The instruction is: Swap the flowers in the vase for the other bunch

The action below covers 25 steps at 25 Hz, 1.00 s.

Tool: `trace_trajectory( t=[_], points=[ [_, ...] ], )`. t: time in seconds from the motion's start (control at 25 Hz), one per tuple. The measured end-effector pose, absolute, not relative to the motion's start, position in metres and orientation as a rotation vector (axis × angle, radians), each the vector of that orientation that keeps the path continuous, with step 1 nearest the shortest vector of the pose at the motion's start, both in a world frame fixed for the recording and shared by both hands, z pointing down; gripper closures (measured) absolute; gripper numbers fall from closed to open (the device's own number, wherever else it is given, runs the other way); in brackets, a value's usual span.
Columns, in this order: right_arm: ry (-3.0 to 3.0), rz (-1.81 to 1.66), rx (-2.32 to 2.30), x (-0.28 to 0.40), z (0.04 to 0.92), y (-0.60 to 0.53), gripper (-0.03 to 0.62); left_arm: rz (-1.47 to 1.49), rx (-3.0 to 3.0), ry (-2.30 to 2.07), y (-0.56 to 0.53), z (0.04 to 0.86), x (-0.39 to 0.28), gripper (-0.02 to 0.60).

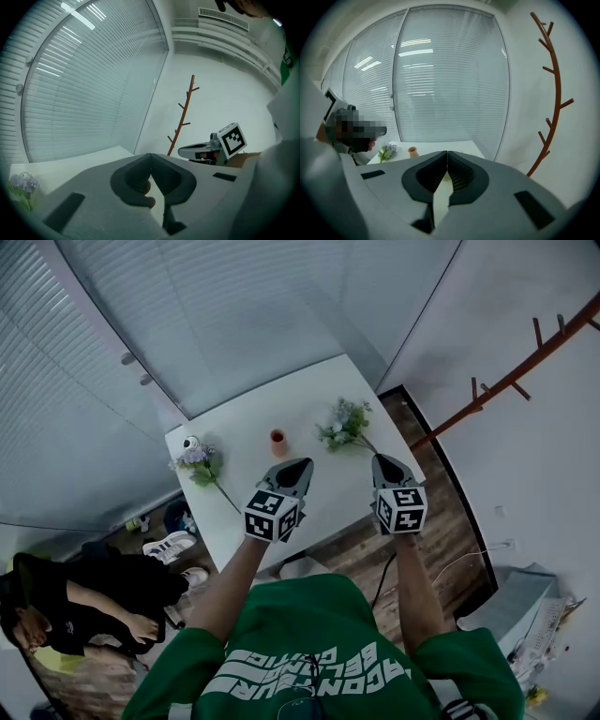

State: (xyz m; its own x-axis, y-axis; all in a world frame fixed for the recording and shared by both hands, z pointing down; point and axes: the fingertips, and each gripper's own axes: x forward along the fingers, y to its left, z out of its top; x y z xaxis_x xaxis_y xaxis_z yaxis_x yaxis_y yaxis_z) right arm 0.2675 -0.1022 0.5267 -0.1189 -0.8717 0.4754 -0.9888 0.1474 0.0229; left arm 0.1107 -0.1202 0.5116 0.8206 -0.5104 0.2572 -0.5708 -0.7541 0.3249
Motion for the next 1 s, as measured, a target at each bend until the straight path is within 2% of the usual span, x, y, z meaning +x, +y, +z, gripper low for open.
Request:
trace_trajectory(
  t=[0.68, 1.0],
  points=[
    [-1.834, 0.588, 1.464, 0.320, 0.663, -0.162, 0.572, 0.315, 2.547, -0.785, -0.137, 0.569, 0.125, 0.574],
    [-1.776, 0.626, 1.288, 0.328, 0.714, -0.191, 0.477, 0.328, 2.517, -0.795, -0.156, 0.582, 0.134, 0.572]
  ],
)
